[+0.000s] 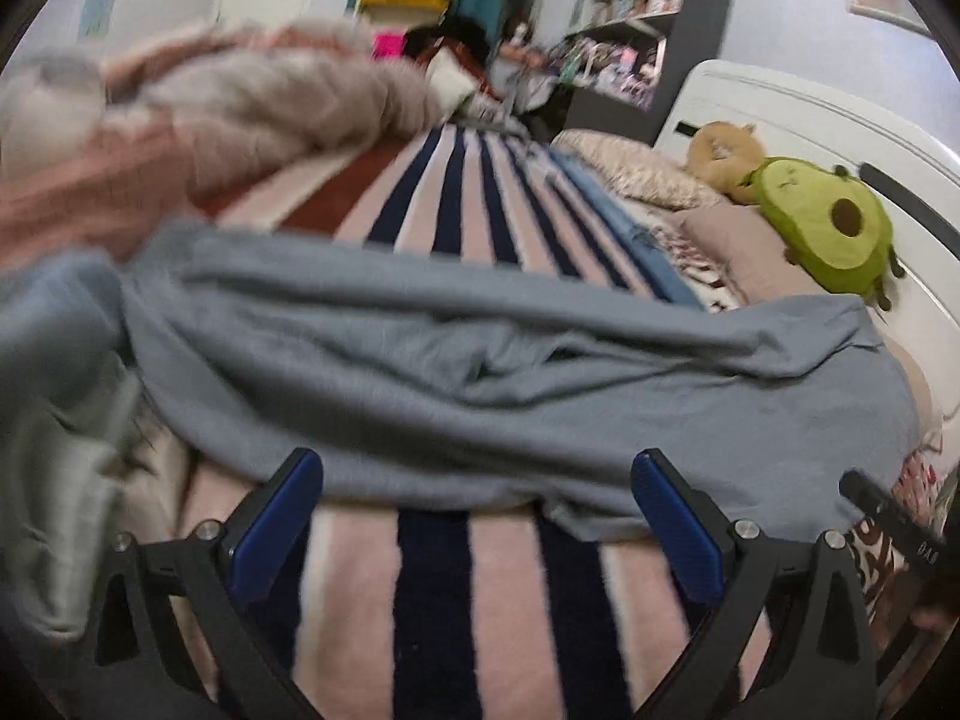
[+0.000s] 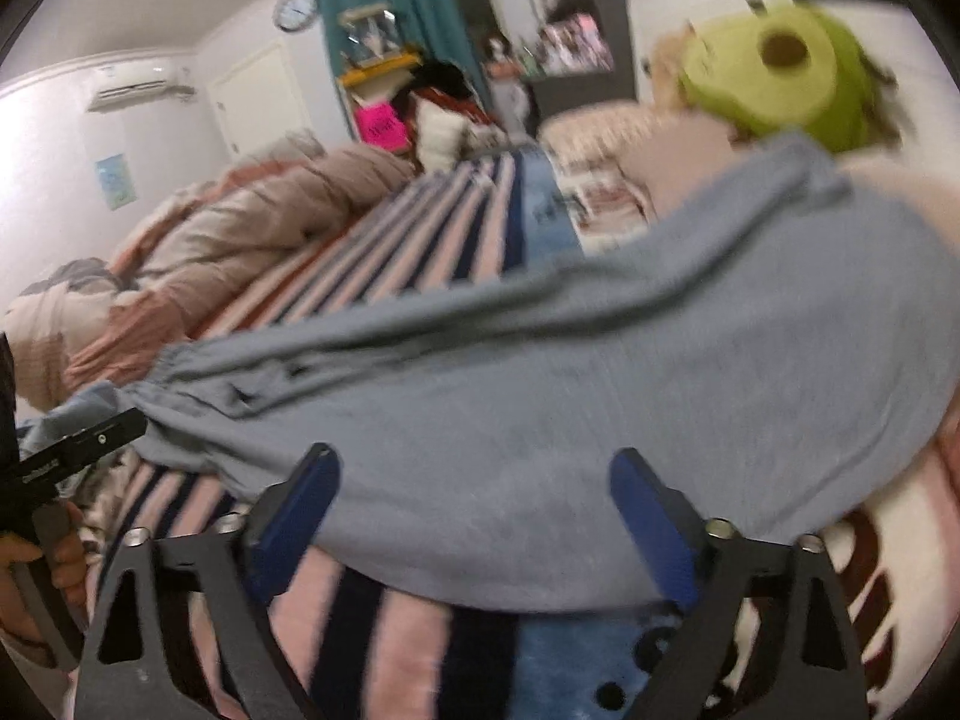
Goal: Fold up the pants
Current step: 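Grasp the sweatpants waistband with the left gripper while the right gripper grasps a leg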
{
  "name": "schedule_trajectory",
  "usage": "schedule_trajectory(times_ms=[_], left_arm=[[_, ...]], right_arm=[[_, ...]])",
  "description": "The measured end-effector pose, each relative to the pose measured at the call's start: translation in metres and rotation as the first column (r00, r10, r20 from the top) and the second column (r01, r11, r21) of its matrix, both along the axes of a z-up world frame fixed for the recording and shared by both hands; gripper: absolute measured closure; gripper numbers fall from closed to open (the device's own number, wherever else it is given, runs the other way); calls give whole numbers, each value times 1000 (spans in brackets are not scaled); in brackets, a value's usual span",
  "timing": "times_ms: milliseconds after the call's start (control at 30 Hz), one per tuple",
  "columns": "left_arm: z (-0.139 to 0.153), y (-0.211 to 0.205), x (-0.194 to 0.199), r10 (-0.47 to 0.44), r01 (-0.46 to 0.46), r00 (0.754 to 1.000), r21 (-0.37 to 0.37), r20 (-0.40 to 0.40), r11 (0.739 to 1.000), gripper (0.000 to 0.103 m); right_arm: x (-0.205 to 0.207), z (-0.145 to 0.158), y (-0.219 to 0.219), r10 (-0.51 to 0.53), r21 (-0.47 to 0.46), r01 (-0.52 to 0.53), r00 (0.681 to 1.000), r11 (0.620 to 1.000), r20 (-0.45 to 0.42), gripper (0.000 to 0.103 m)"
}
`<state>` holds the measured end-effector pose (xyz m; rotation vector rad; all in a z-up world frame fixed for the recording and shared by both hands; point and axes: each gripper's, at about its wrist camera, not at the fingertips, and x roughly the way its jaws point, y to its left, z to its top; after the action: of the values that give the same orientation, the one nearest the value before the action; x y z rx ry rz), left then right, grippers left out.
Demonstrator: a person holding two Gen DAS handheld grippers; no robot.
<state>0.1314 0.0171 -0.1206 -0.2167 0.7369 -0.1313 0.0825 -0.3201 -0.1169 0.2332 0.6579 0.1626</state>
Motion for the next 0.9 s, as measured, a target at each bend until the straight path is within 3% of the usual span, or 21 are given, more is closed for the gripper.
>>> schedule_trajectory(times_ms=[67,233,567,700,767,900], left_arm=[[-14,1,6,-1,0,1000,-32,-31,999,2],[-39,17,15,33,-42,994,-94,-102,995,19],[-38,27,13,66,-82,989,-120,-135,989,22],[-41,43,27,128,-145,983,-123,-133,982,47],[-41,48,34,138,-155,982,-128,-131,980,54],[-43,51,45,149,-163,980,-104,-135,981,79]], right_arm=[[1,-18,-9,-29,19,30,999,999,-39,22],[-9,-39,-29,-89,84,95,993,992,-73,38],[-32,-34,-43,-123,101,131,989,986,-82,39],[-34,-39,-55,-170,126,182,980,975,-103,39],[-36,-40,-61,-189,151,202,977,968,-98,38],[-35,-41,-64,-207,140,219,973,966,-101,37]])
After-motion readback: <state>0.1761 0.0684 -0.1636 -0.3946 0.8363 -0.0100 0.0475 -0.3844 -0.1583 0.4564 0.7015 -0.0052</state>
